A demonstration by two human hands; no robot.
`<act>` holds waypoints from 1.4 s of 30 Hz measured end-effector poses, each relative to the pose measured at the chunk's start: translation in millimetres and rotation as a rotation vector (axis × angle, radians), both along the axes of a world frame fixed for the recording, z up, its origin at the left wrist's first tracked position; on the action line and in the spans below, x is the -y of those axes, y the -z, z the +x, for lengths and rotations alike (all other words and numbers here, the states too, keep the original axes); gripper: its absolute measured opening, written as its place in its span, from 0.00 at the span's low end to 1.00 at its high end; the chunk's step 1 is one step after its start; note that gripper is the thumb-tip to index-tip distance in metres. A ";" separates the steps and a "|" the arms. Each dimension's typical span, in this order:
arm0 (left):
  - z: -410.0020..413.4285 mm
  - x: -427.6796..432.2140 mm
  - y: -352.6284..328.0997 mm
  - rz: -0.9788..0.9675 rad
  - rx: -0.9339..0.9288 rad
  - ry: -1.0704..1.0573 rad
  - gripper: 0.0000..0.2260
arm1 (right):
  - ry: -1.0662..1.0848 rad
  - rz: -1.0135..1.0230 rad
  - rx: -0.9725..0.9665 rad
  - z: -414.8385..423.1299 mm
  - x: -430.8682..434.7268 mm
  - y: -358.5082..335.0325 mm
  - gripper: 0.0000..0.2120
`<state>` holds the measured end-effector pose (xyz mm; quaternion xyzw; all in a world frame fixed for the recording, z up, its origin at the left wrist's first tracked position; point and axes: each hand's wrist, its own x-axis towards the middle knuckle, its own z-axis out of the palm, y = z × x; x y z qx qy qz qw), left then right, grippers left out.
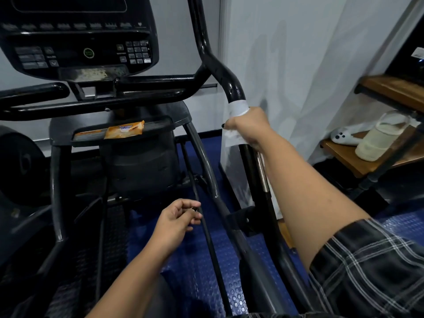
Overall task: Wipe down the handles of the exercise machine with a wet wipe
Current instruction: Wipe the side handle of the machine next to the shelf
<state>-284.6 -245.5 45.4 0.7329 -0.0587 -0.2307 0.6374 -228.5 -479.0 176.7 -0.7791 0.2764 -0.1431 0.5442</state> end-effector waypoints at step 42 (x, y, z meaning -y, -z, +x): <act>32.1 6.8 -17.3 -0.080 0.038 0.053 0.08 | 0.106 -1.134 -0.128 6.3 -31.8 9.7 0.61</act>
